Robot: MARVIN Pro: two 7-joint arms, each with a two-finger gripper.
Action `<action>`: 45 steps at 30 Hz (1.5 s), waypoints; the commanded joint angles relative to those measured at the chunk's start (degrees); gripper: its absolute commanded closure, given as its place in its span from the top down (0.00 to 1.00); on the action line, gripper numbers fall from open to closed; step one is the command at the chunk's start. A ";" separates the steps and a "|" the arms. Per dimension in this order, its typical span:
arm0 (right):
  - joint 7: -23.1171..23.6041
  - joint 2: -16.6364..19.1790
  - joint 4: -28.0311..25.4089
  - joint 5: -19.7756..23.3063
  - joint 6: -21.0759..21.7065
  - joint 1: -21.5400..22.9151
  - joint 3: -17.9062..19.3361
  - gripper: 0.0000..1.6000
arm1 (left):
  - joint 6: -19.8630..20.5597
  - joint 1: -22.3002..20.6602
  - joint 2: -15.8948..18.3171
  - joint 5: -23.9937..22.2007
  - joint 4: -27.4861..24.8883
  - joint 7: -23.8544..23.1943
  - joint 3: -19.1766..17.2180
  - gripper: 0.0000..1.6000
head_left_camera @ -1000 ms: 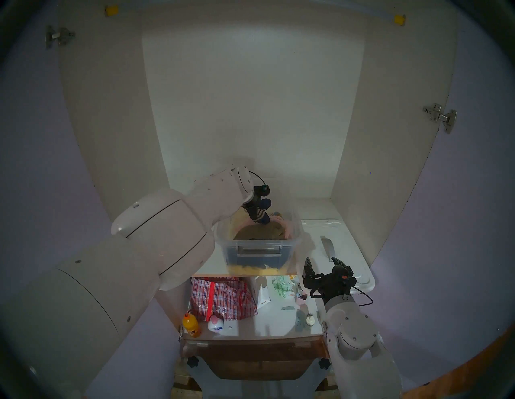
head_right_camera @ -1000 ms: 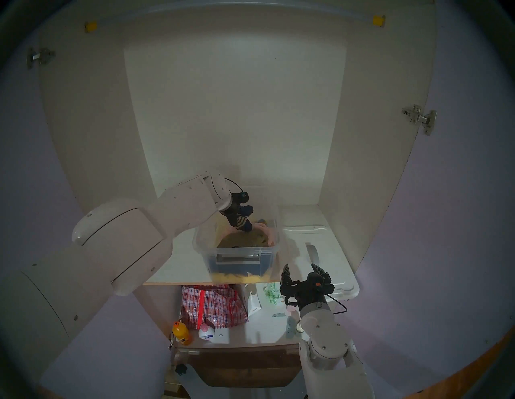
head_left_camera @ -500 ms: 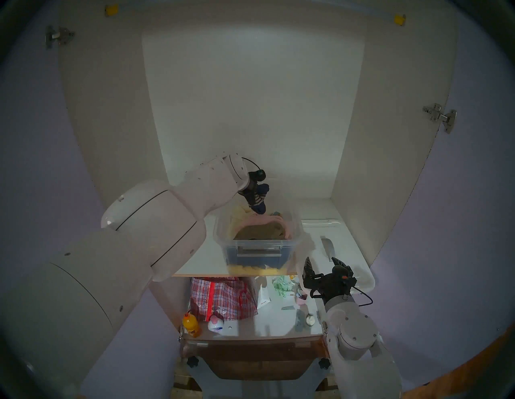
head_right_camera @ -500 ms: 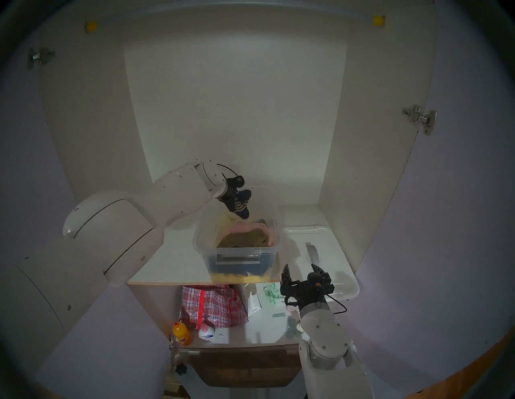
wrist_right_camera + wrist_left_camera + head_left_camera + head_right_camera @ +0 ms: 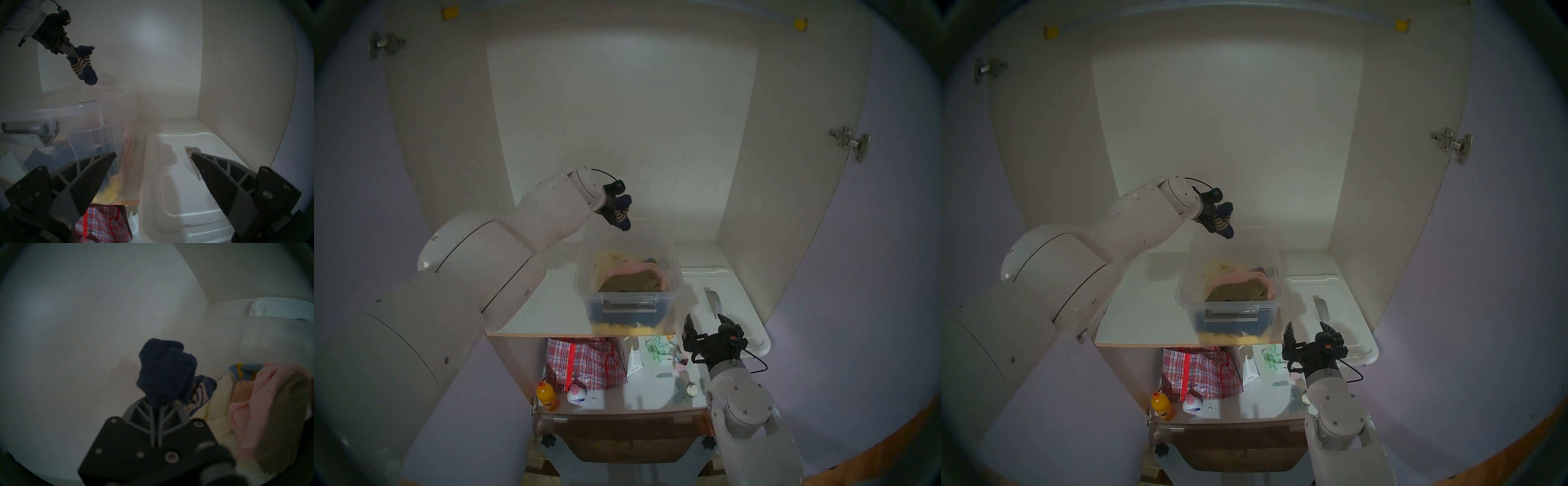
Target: Take socks out of the storage bin, place them on top of the cabinet, and put the lid back on the bin
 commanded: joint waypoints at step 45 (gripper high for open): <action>-0.01 -0.02 -0.93 0.02 -0.43 0.87 -0.01 1.00 | 20.25 20.68 17.00 -1.59 -19.73 11.65 -6.95 0.00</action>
